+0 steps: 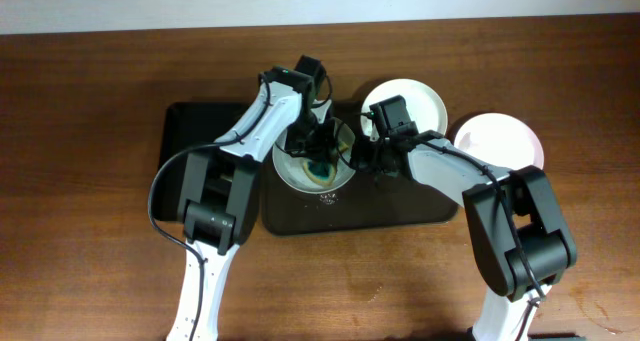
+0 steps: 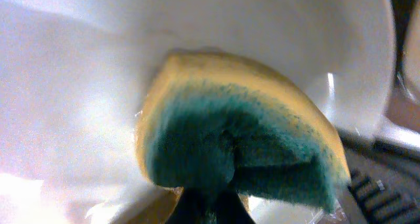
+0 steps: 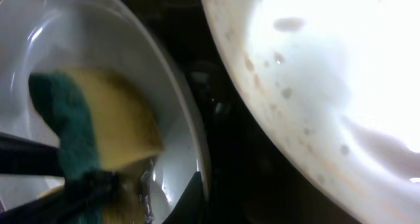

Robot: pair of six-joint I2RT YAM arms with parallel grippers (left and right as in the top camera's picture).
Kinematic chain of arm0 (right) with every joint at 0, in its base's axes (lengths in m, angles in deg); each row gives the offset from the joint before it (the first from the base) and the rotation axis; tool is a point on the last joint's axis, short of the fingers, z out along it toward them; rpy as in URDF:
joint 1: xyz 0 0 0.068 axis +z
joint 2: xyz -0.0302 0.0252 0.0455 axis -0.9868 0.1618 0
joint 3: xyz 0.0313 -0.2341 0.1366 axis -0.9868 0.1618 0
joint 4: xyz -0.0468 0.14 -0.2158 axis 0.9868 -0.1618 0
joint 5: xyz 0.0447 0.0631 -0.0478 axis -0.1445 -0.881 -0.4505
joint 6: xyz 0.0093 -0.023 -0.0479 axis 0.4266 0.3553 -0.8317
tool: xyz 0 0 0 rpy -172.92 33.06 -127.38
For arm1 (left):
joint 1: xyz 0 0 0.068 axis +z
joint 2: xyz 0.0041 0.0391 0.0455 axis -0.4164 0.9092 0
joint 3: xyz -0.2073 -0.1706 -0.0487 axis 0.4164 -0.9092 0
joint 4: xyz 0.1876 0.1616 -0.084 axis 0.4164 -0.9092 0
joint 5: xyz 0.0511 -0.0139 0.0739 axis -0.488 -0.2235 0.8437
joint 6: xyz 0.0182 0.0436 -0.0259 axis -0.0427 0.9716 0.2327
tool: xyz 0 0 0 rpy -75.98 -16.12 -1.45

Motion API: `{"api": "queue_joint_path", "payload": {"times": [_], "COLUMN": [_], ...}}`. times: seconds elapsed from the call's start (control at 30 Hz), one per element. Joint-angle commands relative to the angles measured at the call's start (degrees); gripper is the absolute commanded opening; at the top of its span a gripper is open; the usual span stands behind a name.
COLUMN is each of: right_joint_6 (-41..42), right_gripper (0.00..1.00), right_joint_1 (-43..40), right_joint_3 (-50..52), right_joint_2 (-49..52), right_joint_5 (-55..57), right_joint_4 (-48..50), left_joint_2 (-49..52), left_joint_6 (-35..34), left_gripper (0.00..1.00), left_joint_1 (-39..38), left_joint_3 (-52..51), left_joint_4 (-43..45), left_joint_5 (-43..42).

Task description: Clean dirty plates on tray and stack at the side

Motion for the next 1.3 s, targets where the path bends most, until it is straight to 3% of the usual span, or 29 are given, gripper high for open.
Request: {"api": "queue_joint_path", "payload": {"times": [0.0,0.07,0.13,0.2,0.23,0.3,0.37,0.5,0.57,0.63,0.7,0.73,0.83,0.93,1.0,1.1,1.13,1.17,1.27], "right_joint_6": [-0.50,-0.52,-0.52,-0.52,-0.52,-0.50,-0.52,-0.52,-0.50,-0.50,-0.52,-0.52,-0.52,-0.52,-0.52,-0.52,-0.52,-0.50,-0.52], "right_gripper": [0.04,0.04,0.04,0.04,0.04,0.04,0.04,0.04,0.04,0.04,0.04,0.04,0.04,0.04,0.04,0.04,0.04,0.04,0.04], "right_joint_1": [0.09,0.09,0.09,0.09,0.09,0.07,0.04,0.04,0.04,0.04,0.04,0.04,0.04,0.04,0.04,0.04,0.04,0.04,0.04], "right_joint_3": [0.94,0.94,0.94,0.94,0.94,0.94,0.94,0.94,0.94,0.94,0.94,0.94,0.94,0.94,0.94,0.94,0.94,0.94,0.94], "right_joint_2": [2.21,2.21,2.21,2.21,2.21,2.21,2.21,2.21,2.21,2.21,2.21,2.21,2.21,2.21,2.21,2.21,2.21,2.21,2.21], "right_joint_5": [0.13,0.13,0.15,0.15,0.17,0.33,0.33,0.31,0.31,0.31,0.31,0.33,0.52,0.52,0.52,0.50,0.50,0.50,0.50], "right_joint_4": [-2.29,-2.32,-2.29,-2.34,-2.45,-2.49,-2.49,-2.51,-2.49,-2.51,-2.51,-2.51,-2.51,-2.51,-2.49,-2.49,-2.51,-2.51,-2.51], "left_joint_2": [3.76,3.76,3.76,3.76,3.76,3.76,3.76,3.76,3.76,3.76,3.76,3.76,3.76,3.76,3.76,3.76,3.76,3.76,3.76], "left_joint_6": [-12.68,-12.63,-10.78,-0.48,7.37,30.08,38.29,37.00,32.24,15.91,-0.20,-5.07,-10.95,-11.13,-5.95,22.36,27.63,31.36,28.81], "left_gripper": [0.00,0.00,0.00,0.00,0.00,0.00,0.00,0.00,0.00,0.00,0.00,0.00,0.00,0.00,0.00,0.00,0.00,0.00,0.00], "left_joint_1": [2.78,2.86,2.56,1.97,1.68,1.44,1.44,1.44,1.46,1.46,1.46,1.46,1.44,1.44,1.44,1.44,1.44,1.44,1.44], "left_joint_3": [-0.98,-0.98,-0.98,-0.98,-0.98,-0.98,-0.98,-0.98,-0.94,-0.55,1.40,2.43,8.44,10.12,10.10,10.10,10.10,10.10,10.10], "left_joint_4": [2.73,2.34,2.01,1.84,0.96,-3.48,-6.99,-4.66,-1.84,4.61,5.70,5.05,1.01,-4.87,-9.03,-10.97,-11.96,-12.59,-9.14], "left_joint_5": [44.39,51.21,49.81,38.49,28.39,-1.36,-13.94,-15.98,-15.45,-3.98,13.62,19.21,34.23,42.21,35.80,1.44,-5.88,-12.59,-12.57]}}
